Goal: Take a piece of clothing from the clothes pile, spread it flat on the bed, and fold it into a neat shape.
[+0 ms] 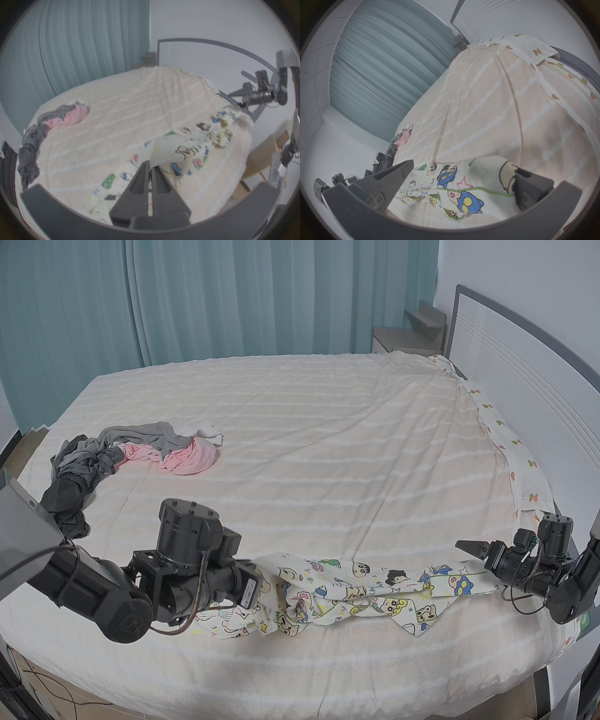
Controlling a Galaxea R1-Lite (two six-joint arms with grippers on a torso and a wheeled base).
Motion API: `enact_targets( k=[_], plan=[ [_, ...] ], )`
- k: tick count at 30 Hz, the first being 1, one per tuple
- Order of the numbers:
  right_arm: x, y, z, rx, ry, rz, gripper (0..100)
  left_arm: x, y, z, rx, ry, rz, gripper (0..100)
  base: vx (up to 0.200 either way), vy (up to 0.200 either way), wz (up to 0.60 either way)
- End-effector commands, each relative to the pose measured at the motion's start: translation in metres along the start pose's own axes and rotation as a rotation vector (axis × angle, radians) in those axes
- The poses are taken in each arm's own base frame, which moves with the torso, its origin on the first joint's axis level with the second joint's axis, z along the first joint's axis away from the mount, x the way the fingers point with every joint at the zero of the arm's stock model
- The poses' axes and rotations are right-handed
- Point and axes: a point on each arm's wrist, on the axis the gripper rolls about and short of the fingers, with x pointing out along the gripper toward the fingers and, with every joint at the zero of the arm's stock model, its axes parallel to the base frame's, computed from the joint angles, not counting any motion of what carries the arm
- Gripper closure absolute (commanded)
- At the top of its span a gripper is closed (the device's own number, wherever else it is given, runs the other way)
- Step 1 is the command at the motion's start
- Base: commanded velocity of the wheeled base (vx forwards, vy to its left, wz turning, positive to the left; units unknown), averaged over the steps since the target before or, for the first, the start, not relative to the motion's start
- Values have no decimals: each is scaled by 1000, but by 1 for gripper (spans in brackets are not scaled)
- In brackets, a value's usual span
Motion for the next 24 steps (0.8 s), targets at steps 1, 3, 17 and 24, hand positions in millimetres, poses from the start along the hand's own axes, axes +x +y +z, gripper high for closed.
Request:
enact_targets(
  k=[1,3,17,24],
  plan=[
    [0,0,0,-1,-2,2,0,5,7,34,-32,-126,68,100,0,0,0],
    [0,0,0,-1,-1,3,0,19,6,40,-47,-184,102,100,0,0,0],
    [0,7,-8,-7,28,20,0,161,58,78,-100,-570,510,100,0,0,0],
    [0,7,-10,-11,16,34,0,196,66,89,-132,-632,567,100,0,0,0]
  ],
)
